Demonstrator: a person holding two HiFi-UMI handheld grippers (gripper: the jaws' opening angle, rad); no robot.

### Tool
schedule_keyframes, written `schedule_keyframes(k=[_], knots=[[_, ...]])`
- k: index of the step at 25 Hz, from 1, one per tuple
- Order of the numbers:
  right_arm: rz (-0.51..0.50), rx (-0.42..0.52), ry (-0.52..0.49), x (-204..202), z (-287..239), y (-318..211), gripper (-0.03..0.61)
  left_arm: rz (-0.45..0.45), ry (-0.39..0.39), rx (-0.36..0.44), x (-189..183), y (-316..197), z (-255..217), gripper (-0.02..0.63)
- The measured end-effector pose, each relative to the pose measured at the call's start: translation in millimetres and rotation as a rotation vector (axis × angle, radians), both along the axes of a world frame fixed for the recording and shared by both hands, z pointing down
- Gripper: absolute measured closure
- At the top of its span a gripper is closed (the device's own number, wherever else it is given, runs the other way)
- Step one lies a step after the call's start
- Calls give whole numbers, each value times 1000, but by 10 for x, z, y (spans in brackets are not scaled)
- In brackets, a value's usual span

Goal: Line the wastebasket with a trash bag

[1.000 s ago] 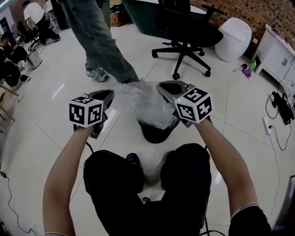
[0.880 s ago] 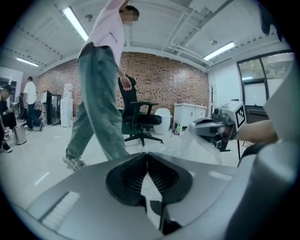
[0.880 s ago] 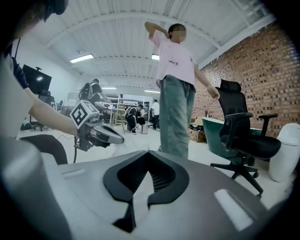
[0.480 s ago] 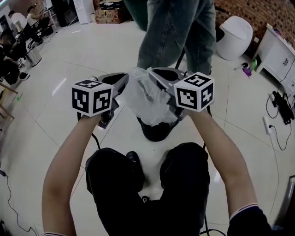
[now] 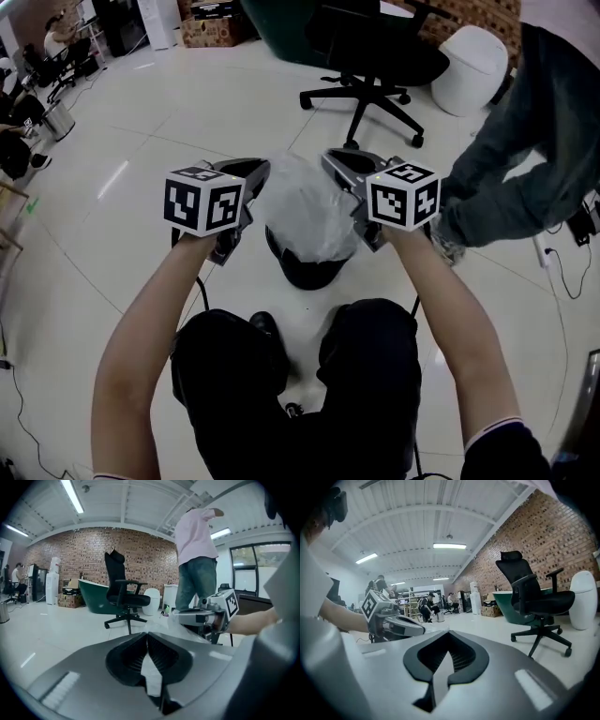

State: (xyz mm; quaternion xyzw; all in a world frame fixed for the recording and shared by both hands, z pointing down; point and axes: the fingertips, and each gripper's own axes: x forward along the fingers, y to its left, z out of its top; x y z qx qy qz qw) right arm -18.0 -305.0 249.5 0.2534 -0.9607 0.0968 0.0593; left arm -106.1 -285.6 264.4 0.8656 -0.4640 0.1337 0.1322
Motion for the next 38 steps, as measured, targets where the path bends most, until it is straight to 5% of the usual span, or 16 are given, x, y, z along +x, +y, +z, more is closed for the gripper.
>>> schedule_keyframes(k=[10, 21, 38], knots=[[60, -108, 17, 341, 652, -236, 577, -9, -7, -104, 61, -177, 642, 601], [142, -169, 71, 818, 1093, -556, 577, -112, -38, -215, -278, -365, 1243, 600], [286, -157, 352, 1322, 2013, -1030, 577, -309, -66, -270, -900, -683, 1898, 600]])
